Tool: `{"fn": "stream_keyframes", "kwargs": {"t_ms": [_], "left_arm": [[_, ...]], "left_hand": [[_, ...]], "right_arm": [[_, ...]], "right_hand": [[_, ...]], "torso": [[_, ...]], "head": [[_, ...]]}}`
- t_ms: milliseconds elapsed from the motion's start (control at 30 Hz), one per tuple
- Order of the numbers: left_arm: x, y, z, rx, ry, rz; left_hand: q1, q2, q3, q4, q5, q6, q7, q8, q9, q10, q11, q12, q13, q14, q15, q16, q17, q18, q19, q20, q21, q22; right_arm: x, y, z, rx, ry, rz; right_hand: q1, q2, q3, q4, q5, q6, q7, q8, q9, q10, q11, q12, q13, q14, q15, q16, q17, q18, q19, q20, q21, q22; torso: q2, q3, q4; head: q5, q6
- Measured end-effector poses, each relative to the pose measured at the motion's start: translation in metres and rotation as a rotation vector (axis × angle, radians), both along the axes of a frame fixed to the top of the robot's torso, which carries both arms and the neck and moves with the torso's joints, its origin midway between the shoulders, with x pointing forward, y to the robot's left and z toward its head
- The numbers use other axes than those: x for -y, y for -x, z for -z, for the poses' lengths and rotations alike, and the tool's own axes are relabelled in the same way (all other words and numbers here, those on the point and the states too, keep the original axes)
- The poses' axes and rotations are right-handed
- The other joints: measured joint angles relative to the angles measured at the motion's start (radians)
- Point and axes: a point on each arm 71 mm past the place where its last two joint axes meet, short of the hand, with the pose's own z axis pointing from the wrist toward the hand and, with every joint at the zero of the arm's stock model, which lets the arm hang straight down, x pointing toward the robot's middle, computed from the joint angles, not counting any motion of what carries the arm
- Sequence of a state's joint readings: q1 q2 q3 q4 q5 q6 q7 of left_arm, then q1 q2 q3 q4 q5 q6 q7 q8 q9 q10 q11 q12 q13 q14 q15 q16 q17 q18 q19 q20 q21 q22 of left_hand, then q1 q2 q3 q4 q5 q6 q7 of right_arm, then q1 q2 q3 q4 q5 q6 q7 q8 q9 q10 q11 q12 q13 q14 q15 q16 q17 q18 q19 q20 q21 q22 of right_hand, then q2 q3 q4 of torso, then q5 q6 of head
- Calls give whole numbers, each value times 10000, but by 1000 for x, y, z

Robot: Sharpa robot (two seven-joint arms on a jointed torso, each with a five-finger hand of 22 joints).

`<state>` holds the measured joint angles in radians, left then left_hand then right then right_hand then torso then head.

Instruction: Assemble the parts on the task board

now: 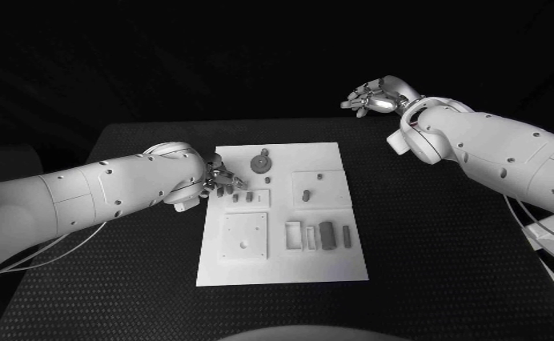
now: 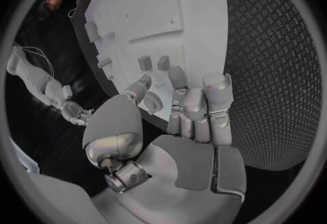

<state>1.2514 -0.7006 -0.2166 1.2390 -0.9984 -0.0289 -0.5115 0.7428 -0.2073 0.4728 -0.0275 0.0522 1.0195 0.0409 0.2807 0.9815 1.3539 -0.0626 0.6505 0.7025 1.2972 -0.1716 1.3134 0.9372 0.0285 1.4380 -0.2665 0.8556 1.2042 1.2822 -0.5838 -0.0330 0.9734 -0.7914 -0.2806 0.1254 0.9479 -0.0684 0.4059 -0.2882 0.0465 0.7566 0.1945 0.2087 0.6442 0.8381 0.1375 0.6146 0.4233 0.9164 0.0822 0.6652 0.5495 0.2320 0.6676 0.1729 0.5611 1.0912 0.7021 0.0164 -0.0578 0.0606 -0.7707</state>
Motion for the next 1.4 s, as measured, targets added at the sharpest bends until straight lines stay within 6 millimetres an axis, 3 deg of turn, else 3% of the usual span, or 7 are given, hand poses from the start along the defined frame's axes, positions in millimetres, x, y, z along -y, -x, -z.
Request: {"fn": "stream_keyframes", "kwargs": {"t_ms": [267, 367, 467, 567, 667, 867, 1400], "left_arm": [[-5, -4, -7, 587, 715, -406], [-2, -9, -14, 1166, 1414, -278], [4, -12, -21, 1918, 2097, 50], [12, -14, -27, 2647, 2675, 443], [22, -15, -32, 3266, 2968, 815], [41, -16, -40, 4622, 2786, 1991], [77, -14, -40, 6448, 1302, 4848]], "left_hand": [[315, 368, -281, -285, 0, -561, 290, -254, -327, -277, 159, -50, -9, -160, 155, -119, -1, -22, -223, 114, -169, 7], [1268, 906, -13, -1036, 167, -784, 340, -289, -434, -581, 216, -164, -38, -324, 214, -233, -33, -59, -394, 146, -261, 1], [2334, 1029, 406, -1817, 205, -782, 380, -279, -536, -1116, 341, -452, -159, -711, 386, -449, -114, -63, -799, 363, -451, -4], [2915, 1054, 753, -2251, 244, -886, 486, -220, -698, -1443, 279, -1001, -454, -1284, 577, -792, -274, -56, -1384, 568, -739, -43], [3625, 972, 1353, -2548, 244, -1243, 843, -481, -1141, -1920, 590, -1990, -1097, -1956, 939, -1480, -715, -48, -2105, 887, -1214, -211], [4401, 482, 1626, -2598, 164, -1448, 1048, -891, -1812, -2189, 853, -3492, -2153, -1522, 1401, -1675, -1139, 24, -1956, 1266, -1194, -200], [4573, 389, 1373, -2511, 164, -1311, 910, -1183, -2846, -2193, 859, -5050, -3528, -905, 1488, -1385, -1525, 332, -1544, 1450, -812, 39]], "right_arm": [[0, 0, 0, -7, -9, 7], [1, 0, 0, -10, -10, 16], [1, 0, 1, -16, -9, 26], [1, 0, 1, -17, -10, 33], [1, 0, 1, -18, -11, 35], [1, 0, 1, -25, -11, 44], [-2, -1, 2, -37, -37, -5]], "right_hand": [[0, 0, 0, 0, 0, 0, 0, 0, 0, 0, 0, 0, -8, 0, 0, 0, 9, -1, 0, 0, 0, 0], [0, 0, 0, 0, 0, 0, 0, 0, 0, 0, 0, 0, -9, 0, 0, 0, 8, 0, 0, 0, 0, 0], [0, 0, 0, 0, 0, 0, 0, 0, 0, 0, 0, 0, -9, 0, 0, 0, 8, 0, 1, 0, -38, 0], [0, 0, 0, 0, 0, 0, 0, 0, 0, 0, 0, 0, -20, 0, 0, 0, 7, 0, -24, 24, -38, 1], [0, 0, 0, 0, 0, 0, 0, 0, 0, 0, 0, 0, -20, 0, 0, 0, 7, 1, -36, 36, -38, 1], [0, 0, 0, 0, 0, 0, 0, 0, 0, 0, 0, 0, -20, 0, 0, 0, 16, 0, -36, 35, -38, 1], [0, 0, 1, 0, 0, 0, 0, 0, 0, 0, 0, 0, -40, 0, 0, -38, 24, 1, -35, 35, -38, 1]], "torso": [[-2, 2, 3], [-4, 4, 3], [-4, 4, 3], [-3, 7, 2], [-3, 8, -1], [1, 7, 1], [12, 7, -16]], "head": [[-24, 34], [-26, 61], [-31, 88], [-35, 105], [-49, 126], [-66, 170], [-92, 234]]}}
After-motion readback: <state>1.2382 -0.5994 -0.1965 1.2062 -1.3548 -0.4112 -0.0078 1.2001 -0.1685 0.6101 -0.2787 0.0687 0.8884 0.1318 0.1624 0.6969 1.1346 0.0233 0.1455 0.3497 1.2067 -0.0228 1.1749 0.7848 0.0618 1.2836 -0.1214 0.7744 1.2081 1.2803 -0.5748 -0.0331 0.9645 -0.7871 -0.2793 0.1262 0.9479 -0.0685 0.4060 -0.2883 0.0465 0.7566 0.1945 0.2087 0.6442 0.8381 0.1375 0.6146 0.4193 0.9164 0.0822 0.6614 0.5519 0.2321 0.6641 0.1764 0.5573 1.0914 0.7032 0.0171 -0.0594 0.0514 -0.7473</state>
